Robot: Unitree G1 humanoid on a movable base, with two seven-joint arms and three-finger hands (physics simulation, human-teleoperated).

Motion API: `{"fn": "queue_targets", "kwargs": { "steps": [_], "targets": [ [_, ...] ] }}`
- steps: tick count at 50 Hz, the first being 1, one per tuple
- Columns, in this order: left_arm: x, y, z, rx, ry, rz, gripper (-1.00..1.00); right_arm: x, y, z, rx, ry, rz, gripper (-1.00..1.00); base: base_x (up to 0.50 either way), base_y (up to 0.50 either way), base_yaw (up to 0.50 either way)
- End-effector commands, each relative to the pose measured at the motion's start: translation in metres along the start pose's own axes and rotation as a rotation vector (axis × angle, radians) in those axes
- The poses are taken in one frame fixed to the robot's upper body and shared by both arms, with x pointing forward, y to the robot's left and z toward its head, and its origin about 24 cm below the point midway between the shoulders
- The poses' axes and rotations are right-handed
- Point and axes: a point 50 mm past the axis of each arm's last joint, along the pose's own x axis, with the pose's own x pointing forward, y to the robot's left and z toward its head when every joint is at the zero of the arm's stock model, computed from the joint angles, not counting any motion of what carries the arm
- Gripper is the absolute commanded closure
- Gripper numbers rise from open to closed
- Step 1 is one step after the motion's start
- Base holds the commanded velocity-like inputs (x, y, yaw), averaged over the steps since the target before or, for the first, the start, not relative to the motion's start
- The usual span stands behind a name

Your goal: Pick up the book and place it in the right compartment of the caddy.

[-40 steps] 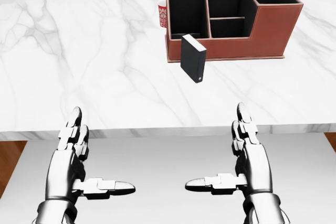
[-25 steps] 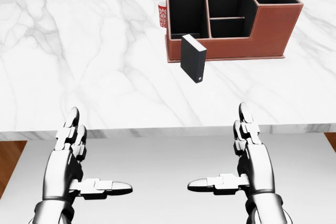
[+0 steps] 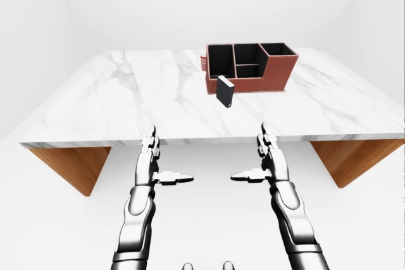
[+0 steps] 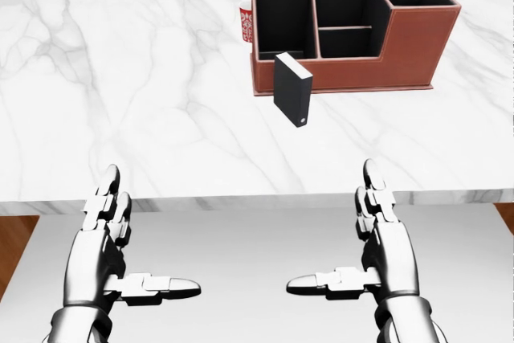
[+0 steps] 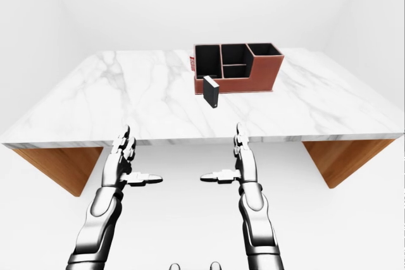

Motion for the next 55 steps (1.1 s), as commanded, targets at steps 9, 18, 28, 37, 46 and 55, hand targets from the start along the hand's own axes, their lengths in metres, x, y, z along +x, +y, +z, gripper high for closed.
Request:
{"fn": "queue_targets", "kwargs": {
  "steps": [9, 18, 28, 37, 46, 55],
  "targets": [
    [-0.0003, -0.0012, 0.0004, -0.006, -0.001, -0.007, -1.0, -0.0002, 0.0004, -0.0005, 0.002, 0.009, 0.008, -1.0, 0.0, -0.35, 0.0],
    [0.0, -0.0008, -0.0007, -0.006, 0.001, -0.004, -1.0, 0.0005, 0.001, -0.0022, -0.001, 0.011, 0.007, -1.0, 0.0, -0.38, 0.0],
    [0.0009, 0.0001, -0.0007, -0.007, 0.002, 0.0, -1.0, 0.0006, 0.0015, -0.0023, -0.003, 0.013, 0.006, -1.0, 0.0, -0.32, 0.0],
    [-0.0006, -0.0009, -0.0007, -0.005, 0.0, -0.004, -1.0, 0.0, 0.0014, -0.0019, -0.007, 0.007, 0.004, -1.0, 0.0, -0.01, 0.0],
    [-0.0002, -0.0013, -0.0014, -0.004, 0.001, -0.005, -1.0, -0.0003, 0.002, -0.0021, -0.01, 0.009, 0.01, -1.0, 0.0, 0.0, 0.0],
    [0.0008, -0.001, -0.0021, 0.002, 0.008, -0.003, -1.0, -0.0003, 0.0024, -0.0031, -0.03, 0.007, 0.011, -1.0, 0.31, -0.05, 0.0]
  ]
}}
